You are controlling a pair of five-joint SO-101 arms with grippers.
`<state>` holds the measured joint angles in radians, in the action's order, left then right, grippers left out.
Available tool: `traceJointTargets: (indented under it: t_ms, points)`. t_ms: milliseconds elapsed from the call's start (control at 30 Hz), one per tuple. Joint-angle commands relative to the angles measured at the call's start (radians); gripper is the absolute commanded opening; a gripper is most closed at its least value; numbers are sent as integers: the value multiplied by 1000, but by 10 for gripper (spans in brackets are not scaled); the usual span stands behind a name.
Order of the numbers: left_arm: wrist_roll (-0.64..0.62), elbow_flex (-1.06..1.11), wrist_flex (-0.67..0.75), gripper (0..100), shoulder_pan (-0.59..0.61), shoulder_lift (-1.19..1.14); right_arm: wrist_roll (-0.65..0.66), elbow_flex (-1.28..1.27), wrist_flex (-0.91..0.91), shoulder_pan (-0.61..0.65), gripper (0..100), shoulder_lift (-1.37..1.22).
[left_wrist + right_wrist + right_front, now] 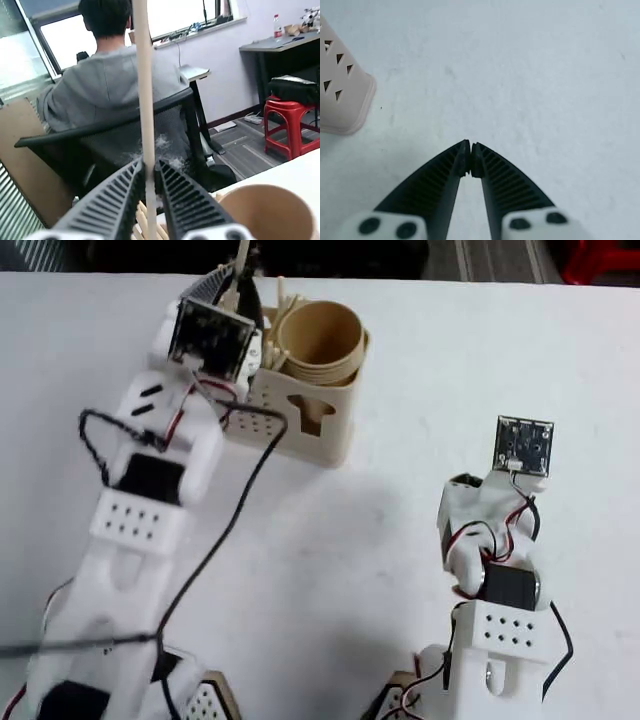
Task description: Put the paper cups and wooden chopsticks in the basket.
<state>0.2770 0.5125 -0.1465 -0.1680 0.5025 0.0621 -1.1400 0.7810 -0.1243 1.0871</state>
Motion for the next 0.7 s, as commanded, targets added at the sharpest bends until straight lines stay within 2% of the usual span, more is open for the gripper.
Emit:
traceJointTargets:
  t_ms: [0, 233, 433, 667]
  points:
    - [-37, -34, 48, 22, 27, -67, 3, 5, -16, 8, 18, 12]
    - [-41, -133, -129, 26, 35, -150, 3, 5, -16, 8, 18, 12]
    - [-41, -218, -295, 118, 36, -150, 3, 5, -16, 8, 18, 12]
    - [-41, -276, -450, 124, 65, -148, 3, 5, -16, 5, 18, 13]
